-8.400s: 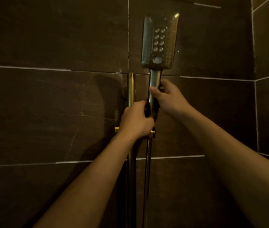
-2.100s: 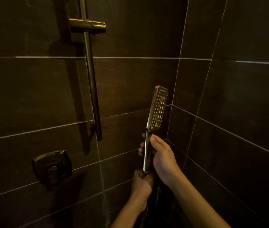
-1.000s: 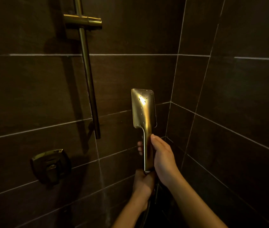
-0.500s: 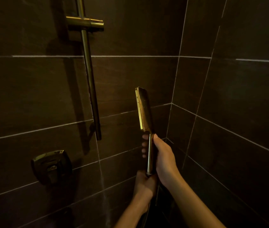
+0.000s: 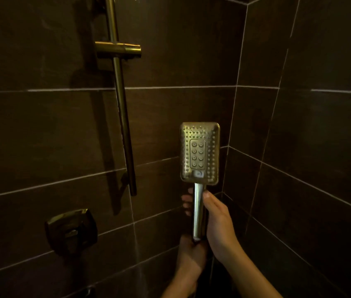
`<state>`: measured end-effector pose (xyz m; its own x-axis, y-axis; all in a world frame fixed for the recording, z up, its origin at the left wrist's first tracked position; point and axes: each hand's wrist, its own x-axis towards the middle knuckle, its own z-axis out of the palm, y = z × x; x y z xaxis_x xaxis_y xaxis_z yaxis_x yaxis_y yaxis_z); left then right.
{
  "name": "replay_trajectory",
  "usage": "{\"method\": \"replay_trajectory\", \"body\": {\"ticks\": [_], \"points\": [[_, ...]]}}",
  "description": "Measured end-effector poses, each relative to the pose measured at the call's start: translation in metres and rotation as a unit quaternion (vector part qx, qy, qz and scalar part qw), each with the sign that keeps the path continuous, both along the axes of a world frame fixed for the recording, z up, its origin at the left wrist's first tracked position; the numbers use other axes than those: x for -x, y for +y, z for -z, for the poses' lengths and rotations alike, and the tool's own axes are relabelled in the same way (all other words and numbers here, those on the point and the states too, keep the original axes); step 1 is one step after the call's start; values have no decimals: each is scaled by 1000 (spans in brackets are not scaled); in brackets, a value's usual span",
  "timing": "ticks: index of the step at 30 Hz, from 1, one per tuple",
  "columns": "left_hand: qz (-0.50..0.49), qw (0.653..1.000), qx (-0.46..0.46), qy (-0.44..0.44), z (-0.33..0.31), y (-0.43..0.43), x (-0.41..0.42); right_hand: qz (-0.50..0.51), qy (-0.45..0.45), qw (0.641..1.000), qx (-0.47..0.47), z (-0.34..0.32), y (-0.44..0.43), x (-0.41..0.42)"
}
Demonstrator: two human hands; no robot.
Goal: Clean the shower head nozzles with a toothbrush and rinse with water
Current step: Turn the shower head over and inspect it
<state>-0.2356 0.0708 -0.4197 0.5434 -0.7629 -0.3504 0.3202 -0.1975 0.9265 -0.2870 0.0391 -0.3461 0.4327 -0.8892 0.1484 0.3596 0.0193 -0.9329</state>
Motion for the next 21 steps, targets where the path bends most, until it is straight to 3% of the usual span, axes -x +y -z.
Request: {"method": "replay_trajectory", "body": {"ticks": [10,17,21], "points": [[41,999,-22,2,-20,13,-2,-28,-17,998,-56,-12,-4,2],[48,998,-21,-37,-28,4,-8,66,67,993,70,-5,1,-1],[43,998,-3,-54,-28,3,-4,43,5,999,9,-8,-3,-4]]}}
